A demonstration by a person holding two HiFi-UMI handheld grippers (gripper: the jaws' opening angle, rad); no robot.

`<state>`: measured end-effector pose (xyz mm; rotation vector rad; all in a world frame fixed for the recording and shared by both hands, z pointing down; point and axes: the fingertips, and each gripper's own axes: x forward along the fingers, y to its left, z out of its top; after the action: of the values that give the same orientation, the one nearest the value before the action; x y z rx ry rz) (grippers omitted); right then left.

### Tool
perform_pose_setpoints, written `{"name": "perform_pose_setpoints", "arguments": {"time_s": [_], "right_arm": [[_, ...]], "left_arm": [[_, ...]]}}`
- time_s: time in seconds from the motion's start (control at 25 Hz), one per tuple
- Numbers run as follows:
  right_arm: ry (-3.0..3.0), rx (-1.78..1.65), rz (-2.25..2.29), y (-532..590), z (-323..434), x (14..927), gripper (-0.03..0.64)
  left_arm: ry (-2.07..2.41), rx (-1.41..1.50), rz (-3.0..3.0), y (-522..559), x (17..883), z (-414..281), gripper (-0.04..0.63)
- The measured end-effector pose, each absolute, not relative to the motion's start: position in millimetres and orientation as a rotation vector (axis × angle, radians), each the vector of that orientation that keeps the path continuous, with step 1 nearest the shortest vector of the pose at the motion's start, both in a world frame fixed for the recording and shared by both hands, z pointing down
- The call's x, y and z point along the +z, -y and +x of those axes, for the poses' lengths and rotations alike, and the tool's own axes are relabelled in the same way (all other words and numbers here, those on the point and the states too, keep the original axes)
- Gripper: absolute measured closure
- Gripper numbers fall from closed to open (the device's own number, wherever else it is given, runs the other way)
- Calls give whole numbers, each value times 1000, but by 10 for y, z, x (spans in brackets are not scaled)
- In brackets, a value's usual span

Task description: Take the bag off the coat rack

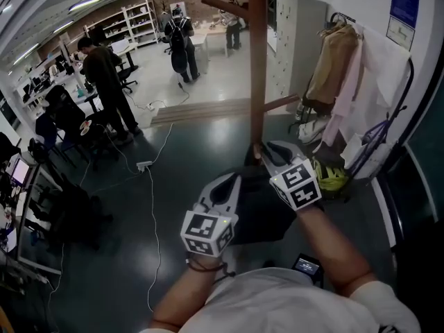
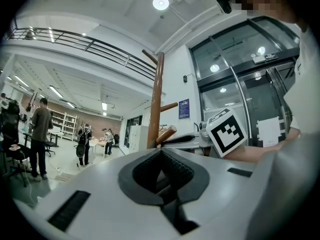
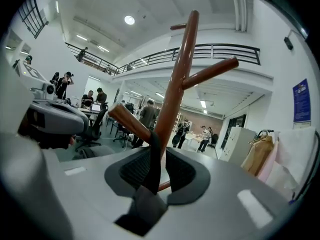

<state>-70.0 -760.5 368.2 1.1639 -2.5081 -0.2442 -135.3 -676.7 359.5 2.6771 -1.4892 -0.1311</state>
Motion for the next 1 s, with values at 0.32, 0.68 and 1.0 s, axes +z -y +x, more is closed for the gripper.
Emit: {"name": "perform_pose_setpoints", "arguments": {"time_s": [0.32,0.68,1.0], "right_arm": [[2496,-211,1100,7811,-838,3850,537],[2512,-226,1120,7799,-793,3817,584],[2525,-269,1159,7654,-776,3641,588]], "left_arm": [[1509,-176,2632,7049,3625,-1512,589],[1513,-163,2625,7122,3668,-1550,589],[1503,-176,2661,7044,3578,-1540,589]]}}
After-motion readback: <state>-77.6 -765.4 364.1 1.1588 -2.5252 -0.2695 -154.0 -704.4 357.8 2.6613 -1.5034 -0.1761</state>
